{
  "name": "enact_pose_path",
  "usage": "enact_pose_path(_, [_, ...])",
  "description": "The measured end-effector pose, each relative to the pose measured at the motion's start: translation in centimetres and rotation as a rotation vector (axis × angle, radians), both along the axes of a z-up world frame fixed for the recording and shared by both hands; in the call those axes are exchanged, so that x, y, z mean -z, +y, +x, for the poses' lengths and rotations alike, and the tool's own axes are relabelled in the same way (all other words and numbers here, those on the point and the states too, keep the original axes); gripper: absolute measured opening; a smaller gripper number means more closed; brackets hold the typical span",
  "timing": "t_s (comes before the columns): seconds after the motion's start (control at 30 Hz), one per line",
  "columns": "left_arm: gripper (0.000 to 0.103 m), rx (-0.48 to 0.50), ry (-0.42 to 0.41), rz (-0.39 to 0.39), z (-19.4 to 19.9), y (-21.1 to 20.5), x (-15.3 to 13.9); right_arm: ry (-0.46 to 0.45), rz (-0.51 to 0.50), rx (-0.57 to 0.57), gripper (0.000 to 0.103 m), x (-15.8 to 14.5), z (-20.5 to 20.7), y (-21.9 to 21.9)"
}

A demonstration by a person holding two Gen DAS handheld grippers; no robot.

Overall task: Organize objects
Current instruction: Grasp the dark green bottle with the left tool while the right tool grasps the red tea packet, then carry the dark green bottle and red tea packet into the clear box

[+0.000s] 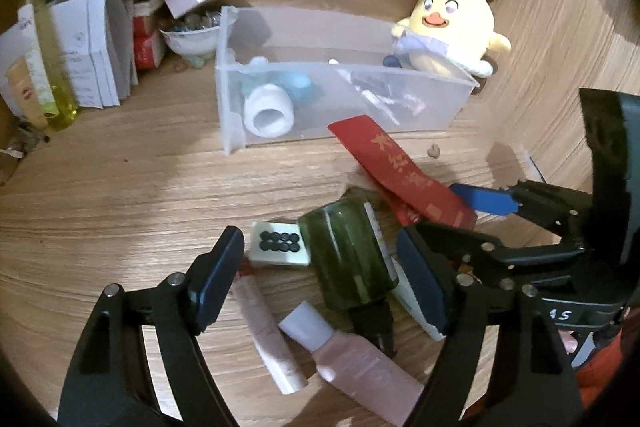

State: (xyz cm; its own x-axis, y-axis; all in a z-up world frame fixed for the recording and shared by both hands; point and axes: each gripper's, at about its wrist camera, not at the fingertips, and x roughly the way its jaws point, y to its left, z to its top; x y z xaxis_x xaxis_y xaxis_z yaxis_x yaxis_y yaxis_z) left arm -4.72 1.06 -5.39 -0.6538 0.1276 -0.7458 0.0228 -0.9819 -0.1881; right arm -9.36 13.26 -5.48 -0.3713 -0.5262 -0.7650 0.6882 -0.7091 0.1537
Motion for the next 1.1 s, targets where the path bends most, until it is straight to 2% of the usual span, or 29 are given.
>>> enact_pose_path(0.2, [0.079, -0.007, -0.009, -0.025, -1.0, 0.6, 0.7, 0.043, 0.008, 0.039, 0.052, -0.5, 0.0, 1.5])
enact_pose_path(0.3, [0.072, -0.002, 0.001, -0.034, -1.0, 0.8, 0.7, 0.052, 0.002, 0.056, 0.052, -0.8, 0.0, 2.4])
enact_pose_path(0.37, [0.058, 0.009, 0.012, -0.03, -0.9, 1.0, 0.5, 0.055, 0.0, 0.069, 0.052, -0.8, 0.0, 2.9])
enact_pose_path(0.4, [0.046, 0.022, 0.009, -0.027, -1.0, 1.2, 0.5, 0.055, -0.001, 0.073, 0.052, -0.8, 0.0, 3.1])
enact_pose_path(0.43, [0.044, 0.028, 0.005, -0.03, -1.0, 1.3, 0.4, 0.053, -0.003, 0.079, 0.052, -0.8, -0.1, 3.3])
enact_pose_path(0.57, [0.043, 0.02, 0.006, -0.042, -1.3, 1.6, 0.4, 0.046, -0.017, 0.093, 0.052, -0.8, -0.2, 3.9])
enact_pose_path(0.7, [0.041, 0.015, 0.014, -0.008, -1.3, 1.3, -0.1, 0.056, -0.032, 0.098, 0.052, -1.1, 0.0, 4.2])
enact_pose_path(0.87, [0.041, -0.003, 0.053, 0.014, -1.1, 0.6, -1.7, 0.087, -0.059, 0.1, 0.052, -2.3, 0.3, 4.5])
enact_pose_path(1.1, [0.041, -0.021, 0.131, 0.008, -0.3, 0.1, -4.3, 0.138, -0.095, 0.1, 0.052, -4.4, 0.4, 4.8])
